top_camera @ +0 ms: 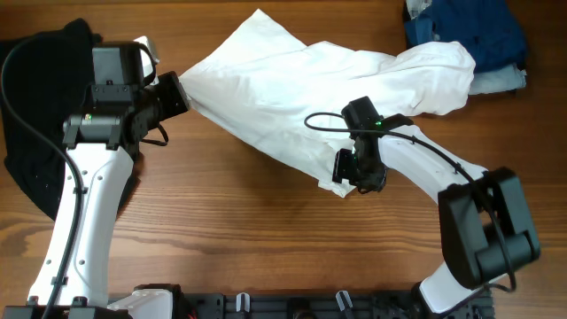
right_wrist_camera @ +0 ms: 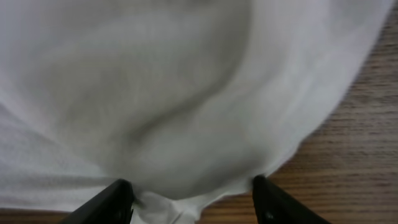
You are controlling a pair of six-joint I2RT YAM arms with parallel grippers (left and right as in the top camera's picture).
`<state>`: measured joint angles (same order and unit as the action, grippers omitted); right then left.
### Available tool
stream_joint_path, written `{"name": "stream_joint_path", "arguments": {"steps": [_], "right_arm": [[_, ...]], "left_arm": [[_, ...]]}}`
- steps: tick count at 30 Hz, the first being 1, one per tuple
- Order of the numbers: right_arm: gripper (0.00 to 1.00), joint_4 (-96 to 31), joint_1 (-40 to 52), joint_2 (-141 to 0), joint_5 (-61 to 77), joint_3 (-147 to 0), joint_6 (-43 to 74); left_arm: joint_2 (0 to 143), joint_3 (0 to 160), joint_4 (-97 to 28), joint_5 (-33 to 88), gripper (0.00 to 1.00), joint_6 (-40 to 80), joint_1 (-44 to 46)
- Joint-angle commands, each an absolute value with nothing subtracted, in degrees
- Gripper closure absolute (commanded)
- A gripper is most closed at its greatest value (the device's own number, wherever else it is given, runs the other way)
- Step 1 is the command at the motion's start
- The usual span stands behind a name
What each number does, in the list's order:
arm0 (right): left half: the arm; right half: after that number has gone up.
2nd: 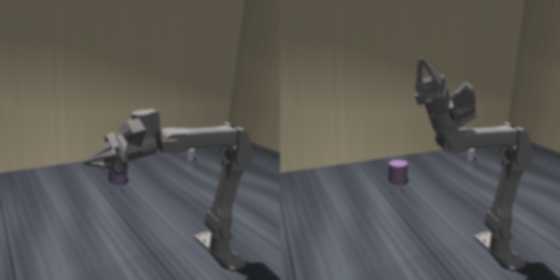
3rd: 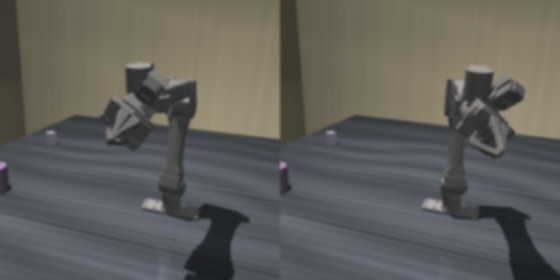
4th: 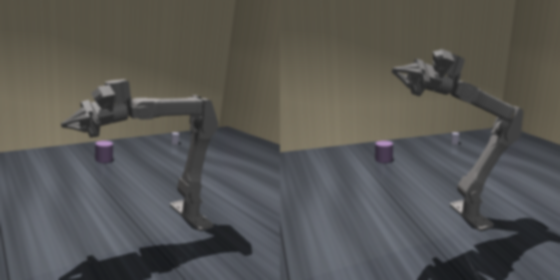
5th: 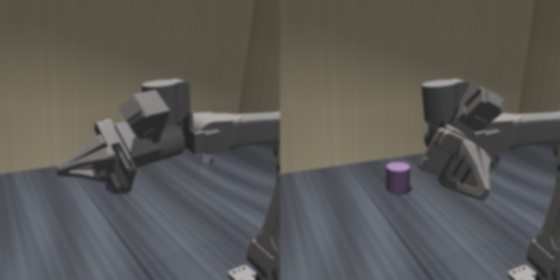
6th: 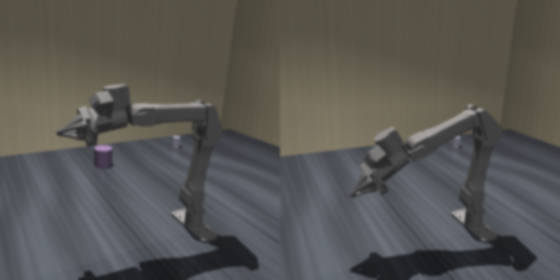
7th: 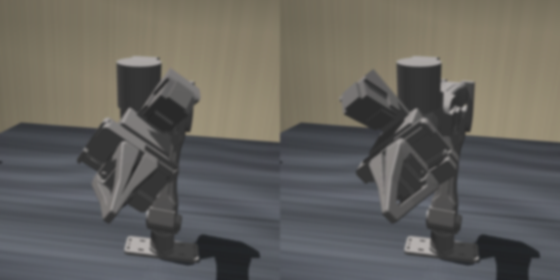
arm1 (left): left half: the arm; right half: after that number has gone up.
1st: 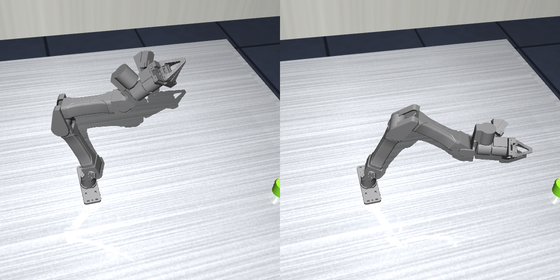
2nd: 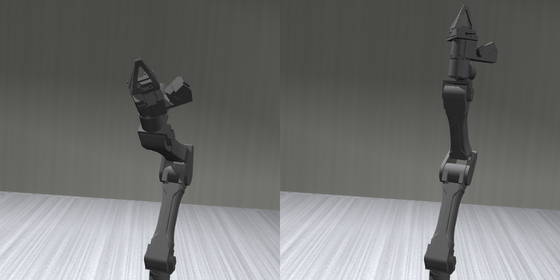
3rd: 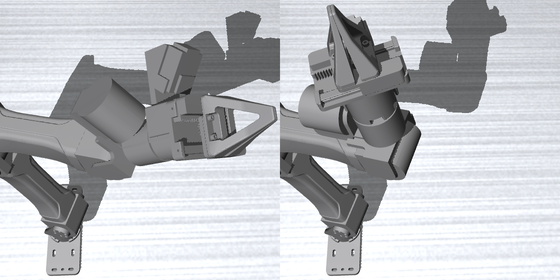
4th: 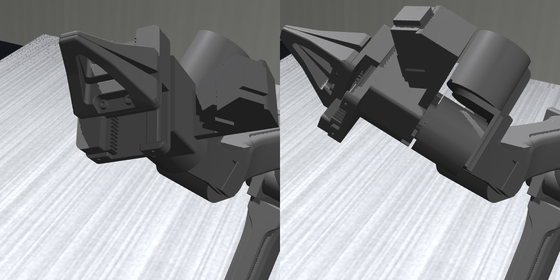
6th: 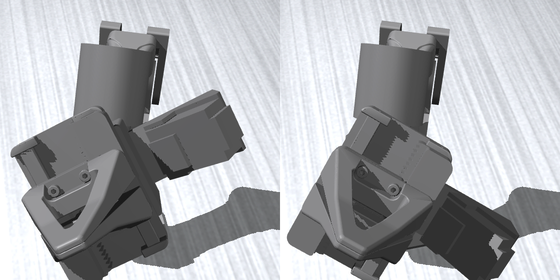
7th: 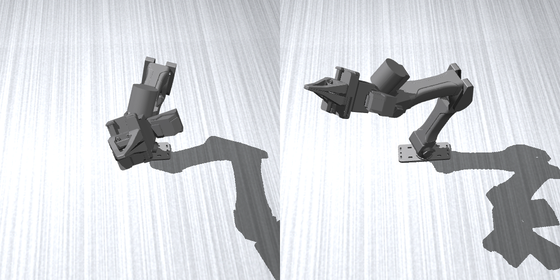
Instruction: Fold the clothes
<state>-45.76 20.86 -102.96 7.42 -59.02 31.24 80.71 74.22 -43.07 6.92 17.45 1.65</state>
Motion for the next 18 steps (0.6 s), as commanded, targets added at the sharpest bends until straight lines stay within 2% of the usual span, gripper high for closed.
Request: {"name": "stream_joint_path", "arguments": {"steps": [1,2,7,15,18], "right_arm": [[0.73,-44.6,21.0,-105.6,7.7,-58.5,33.6],[0.96,-44.6,21.0,-105.6,7.6,-58.5,33.6],[0.96,-49.6,18.1,-99.5,6.8,-59.4,32.7],[0.96,-77.0,13.1,-77.5,7.3,-68.4,23.8],[0.96,-79.7,13.1,-76.6,8.9,-72.7,20.8]], "left_arm": [[79.8,75.2,-43.0,6.3,0.96,18.5,1.4],[79.8,75.2,-43.0,6.3,0.96,18.5,1.4],[77.8,75.8,-43.7,2.1,0.96,18.5,1.1],[67.8,76.3,-49.2,-0.1,0.96,18.5,1.0],[67.3,76.3,-51.8,-0.1,0.96,18.5,1.1]]}}
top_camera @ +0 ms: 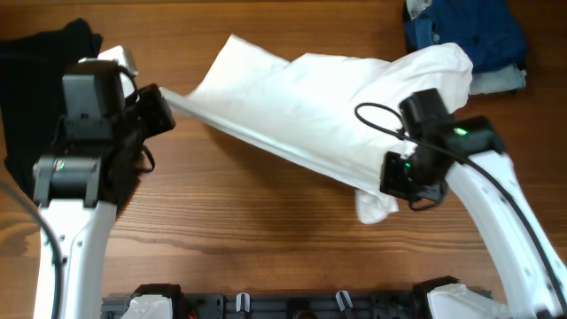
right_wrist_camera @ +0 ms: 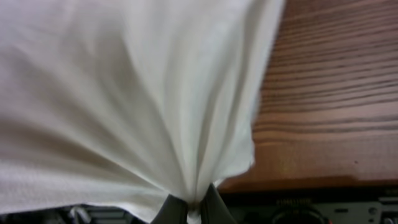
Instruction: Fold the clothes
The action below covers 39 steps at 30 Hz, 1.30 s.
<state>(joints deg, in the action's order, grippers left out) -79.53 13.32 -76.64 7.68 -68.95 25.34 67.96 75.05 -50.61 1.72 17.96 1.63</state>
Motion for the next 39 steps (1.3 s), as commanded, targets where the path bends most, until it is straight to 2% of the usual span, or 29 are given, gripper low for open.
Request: {"name": "stream_joint_path", "arguments": {"steps": [1,6,10,13,15,16,17,18,19,22,28,31,36,39], "right_arm": [[0.96,-78.2,13.1,-77.5,9.0,-73.3,20.1],[0.96,-65.1,13.1,-88.4,9.0,-74.0,15.8],[0.96,-53.4,13.0,-105.6,9.0,-77.3,12.4],[0.94,-50.3,12.2,-113.2,9.0,-82.0,12.0],[0.75,-49.7,11.5,-115.5,9.0,-85.6,12.0],[0.61,-49.3,11.1,-115.7,9.0,-87.3,12.0],[0.43,-49.1,10.7,-115.5,9.0,-88.6,11.9],[0.33,-49.3,10.3,-115.3,9.0,-90.1,11.9],[0.28,-50.1,10.0,-115.3,9.0,-91.8,11.7],[0.28,-55.5,10.0,-115.3,11.3,-96.3,10.0],[0.41,-66.2,13.3,-115.2,11.0,-94.4,9.8],[0.42,-68.4,14.4,-115.2,9.0,-91.5,11.2],[0.42,-65.2,16.4,-115.2,6.3,-84.5,13.3],[0.45,-58.2,17.0,-115.2,6.3,-81.2,14.6]], "left_arm": [[67.7,76.2,-52.0,-0.1,0.96,18.4,1.1],[72.6,75.9,-52.2,-0.3,0.96,18.4,1.1],[81.1,75.9,-52.3,-0.3,0.96,18.5,1.1],[85.7,75.9,-52.2,-0.3,0.96,18.5,1.2],[88.1,75.9,-52.0,-0.3,0.96,18.5,1.2],[88.8,75.9,-51.9,-0.3,0.96,18.5,1.2],[89.3,75.9,-51.8,-0.3,0.96,18.5,1.2],[89.4,75.9,-51.6,-0.3,0.96,18.5,1.2],[89.4,75.9,-51.3,-0.3,0.96,18.5,1.2],[89.3,75.9,-50.8,-0.3,0.96,18.5,1.2],[89.3,75.9,-50.8,-0.6,0.96,18.5,1.2],[89.3,75.9,-50.8,-1.4,0.96,18.5,1.2],[89.4,75.9,-50.7,-1.4,0.96,18.5,1.2],[89.4,75.9,-50.6,-1.4,0.96,18.5,1.2]]}}
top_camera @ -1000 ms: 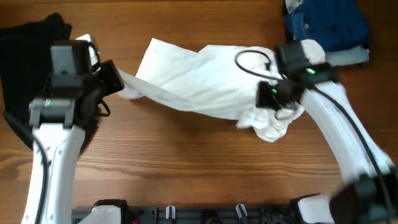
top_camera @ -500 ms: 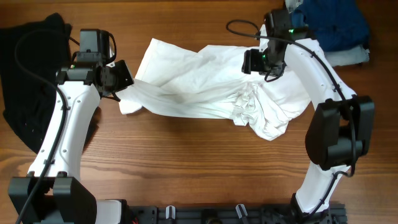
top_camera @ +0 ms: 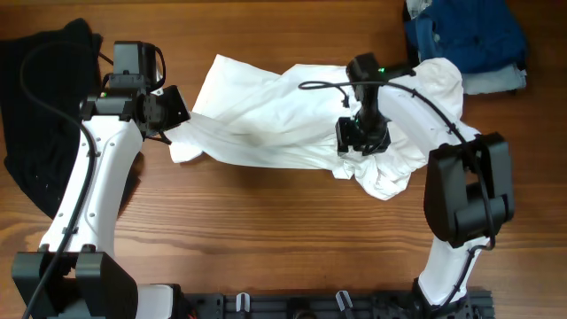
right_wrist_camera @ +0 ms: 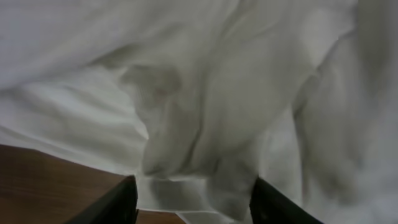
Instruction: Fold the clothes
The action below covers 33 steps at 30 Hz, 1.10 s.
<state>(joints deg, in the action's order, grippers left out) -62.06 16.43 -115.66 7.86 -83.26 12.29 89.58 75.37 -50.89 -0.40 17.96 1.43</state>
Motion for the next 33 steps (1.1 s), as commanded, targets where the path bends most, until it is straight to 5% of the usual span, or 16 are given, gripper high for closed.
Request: {"name": "stream_joint_path", "arguments": {"steps": [1,11,13,33], "right_arm": [[0.46,-56.7,17.0,-115.2,6.3,-80.9,14.6],[0.82,-52.2,17.0,-115.2,3.7,-80.9,15.2],[0.96,-52.3,17.0,-115.2,3.7,-80.9,15.2],[0.96,-72.2,2.7,-89.4,0.0,-99.1,9.3]], "left_arm": [[89.4,75.9,-50.6,-1.4,0.96,18.5,1.2],[89.4,75.9,-50.6,-1.4,0.96,18.5,1.2],[89.4,75.9,-50.6,-1.4,0.96,18.5,1.2],[73.7,88.6,-48.7,-7.2,0.96,16.6,-0.6]]}}
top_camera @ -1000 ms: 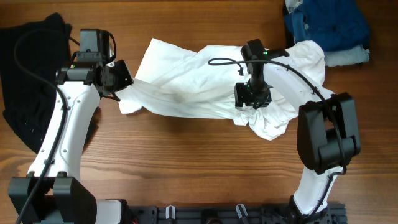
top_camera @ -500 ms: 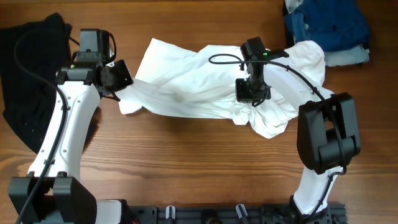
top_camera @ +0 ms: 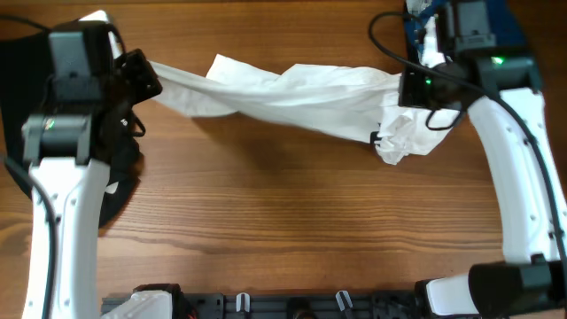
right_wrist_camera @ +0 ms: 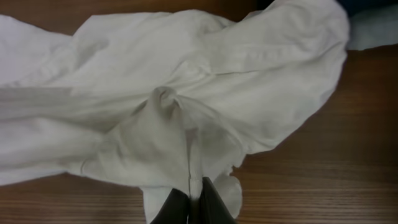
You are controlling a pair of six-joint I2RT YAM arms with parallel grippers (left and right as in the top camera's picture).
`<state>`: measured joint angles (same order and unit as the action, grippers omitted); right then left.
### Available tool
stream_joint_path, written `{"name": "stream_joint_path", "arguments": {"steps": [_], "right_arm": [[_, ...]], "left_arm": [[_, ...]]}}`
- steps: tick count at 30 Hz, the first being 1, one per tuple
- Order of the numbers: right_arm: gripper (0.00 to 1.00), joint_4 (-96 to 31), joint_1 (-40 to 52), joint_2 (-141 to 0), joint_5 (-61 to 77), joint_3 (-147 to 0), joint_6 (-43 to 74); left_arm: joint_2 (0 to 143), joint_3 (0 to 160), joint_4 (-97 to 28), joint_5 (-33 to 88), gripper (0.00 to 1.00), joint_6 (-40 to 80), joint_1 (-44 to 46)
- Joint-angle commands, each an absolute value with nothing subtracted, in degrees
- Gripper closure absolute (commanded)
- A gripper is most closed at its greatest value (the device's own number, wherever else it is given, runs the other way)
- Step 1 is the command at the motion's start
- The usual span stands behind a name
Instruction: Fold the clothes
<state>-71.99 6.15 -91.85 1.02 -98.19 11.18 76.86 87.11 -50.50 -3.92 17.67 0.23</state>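
A white shirt (top_camera: 283, 93) hangs stretched above the wooden table between my two grippers. At its left end my left gripper (top_camera: 149, 81) is shut on the cloth. My right gripper (top_camera: 403, 89) is shut on the shirt's right end, and a bunched part droops below it (top_camera: 403, 137). In the right wrist view the dark fingers (right_wrist_camera: 211, 200) pinch a seam of the white shirt (right_wrist_camera: 186, 124), which spreads out rumpled over the wood.
A black garment (top_camera: 18, 97) lies at the table's left edge under the left arm. A blue garment (top_camera: 496, 27) with a pale piece beside it sits at the back right corner. Bare wood (top_camera: 266, 213) fills the front half.
My right gripper was open on the shirt near the table's middle; it is now shut on the shirt's right end, farther right. My left gripper has moved back and left, and the shirt hangs stretched.
First my right gripper was open at the shirt's front edge with the left holding the far corner. Then both held the shirt lifted and taut. Then the shirt lay crumpled with the right gripper open on it. Now both hold it stretched again.
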Motion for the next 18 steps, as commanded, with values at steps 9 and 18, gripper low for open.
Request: {"name": "stream_joint_path", "arguments": {"steps": [9,18], "right_arm": [[0.96,-80.9,-4.2,-82.8,4.7,-116.1,4.8],[0.96,-90.3,-4.2,-76.1,4.7,-131.0,3.2]], "left_arm": [[64.7,96.6,-47.1,-3.6,0.96,16.6,-0.6],[55.1,100.4,-48.5,0.6,0.96,16.8,-0.6]]}}
